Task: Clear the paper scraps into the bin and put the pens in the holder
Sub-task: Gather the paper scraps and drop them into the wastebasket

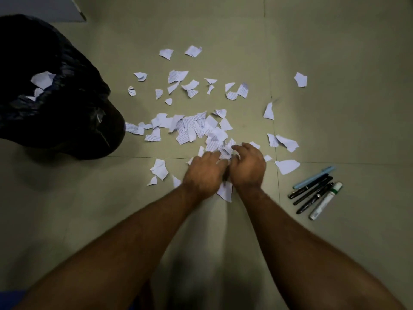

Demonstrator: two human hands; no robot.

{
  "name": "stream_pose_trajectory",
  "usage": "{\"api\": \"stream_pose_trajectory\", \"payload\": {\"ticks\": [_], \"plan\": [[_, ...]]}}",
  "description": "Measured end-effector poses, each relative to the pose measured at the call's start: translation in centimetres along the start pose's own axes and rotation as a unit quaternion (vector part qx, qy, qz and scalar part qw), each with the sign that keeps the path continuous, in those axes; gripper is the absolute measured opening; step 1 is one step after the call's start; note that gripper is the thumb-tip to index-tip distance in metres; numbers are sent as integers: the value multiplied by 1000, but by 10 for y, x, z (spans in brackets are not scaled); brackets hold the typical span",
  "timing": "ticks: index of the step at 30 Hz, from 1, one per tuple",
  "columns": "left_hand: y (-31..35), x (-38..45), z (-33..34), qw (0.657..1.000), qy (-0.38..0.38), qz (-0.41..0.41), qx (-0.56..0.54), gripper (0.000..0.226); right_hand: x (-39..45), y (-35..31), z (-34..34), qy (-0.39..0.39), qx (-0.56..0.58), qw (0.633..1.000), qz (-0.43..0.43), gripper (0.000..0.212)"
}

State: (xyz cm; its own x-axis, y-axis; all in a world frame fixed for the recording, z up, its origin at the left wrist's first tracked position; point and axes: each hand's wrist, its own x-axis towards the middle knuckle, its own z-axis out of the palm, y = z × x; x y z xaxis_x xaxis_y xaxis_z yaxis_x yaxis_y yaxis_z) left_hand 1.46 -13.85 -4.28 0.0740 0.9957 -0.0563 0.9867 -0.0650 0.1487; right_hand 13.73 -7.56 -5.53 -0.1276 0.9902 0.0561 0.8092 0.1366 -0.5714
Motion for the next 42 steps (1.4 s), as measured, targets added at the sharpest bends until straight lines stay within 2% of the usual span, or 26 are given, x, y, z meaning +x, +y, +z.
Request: {"api": "stream_pose_trajectory", "payload": {"ticks": [3,5,7,10,14,17,20,21,23,26,27,29,31,33,34,35,37,39,42], "plan": [[18,-10,29,993,-23,114,-9,47,-3,24,-4,39,-102,991,79,46],[15,-2,45,987,-34,155,35,55,-3,38,-5,18,-117,982,145,52],[4,16,44,989,-20,133,67,55,-2,47,-3,3,-106,980,170,56],[-9,38,25,996,-15,59,73,58,-2,48,1,11,-70,989,132,61],[10,39,27,992,43,111,47,52,4,45,0,35,53,995,79,66],[12,46,39,994,18,99,52,56,18,58,-3,68,-21,994,79,69],[1,53,41,994,5,65,82,54,39,68,-5,22,-93,982,164,73],[-1,51,40,994,22,66,83,52,44,67,-4,-3,-97,982,164,71],[-3,42,37,994,61,52,68,46,48,55,4,-34,-78,992,97,64],[-5,18,32,991,116,-61,40,41,34,27,22,-64,-15,998,-21,60],[-7,8,31,984,135,-110,33,41,26,20,27,-59,-1,998,-31,60],[-12,-9,32,968,149,-200,12,47,12,18,31,-10,-5,1000,14,62],[-19,-25,32,938,129,-321,-11,58,-3,18,35,18,-31,998,55,66],[-24,-32,37,894,102,-434,-40,67,-14,12,46,-4,-58,998,16,66],[-25,-30,39,878,99,-464,-61,69,-15,5,51,-19,-49,998,-18,66],[-28,-27,41,876,108,-462,-86,70,-13,-6,58,-41,-15,998,-50,66],[-29,-12,42,902,131,-381,-158,69,-4,-21,65,-81,64,991,-85,67],[-28,-1,39,916,139,-309,-214,61,2,-24,66,-68,116,988,-81,65],[-28,-13,31,926,195,-288,-146,42,-3,-15,58,-14,130,990,-58,58]]}}
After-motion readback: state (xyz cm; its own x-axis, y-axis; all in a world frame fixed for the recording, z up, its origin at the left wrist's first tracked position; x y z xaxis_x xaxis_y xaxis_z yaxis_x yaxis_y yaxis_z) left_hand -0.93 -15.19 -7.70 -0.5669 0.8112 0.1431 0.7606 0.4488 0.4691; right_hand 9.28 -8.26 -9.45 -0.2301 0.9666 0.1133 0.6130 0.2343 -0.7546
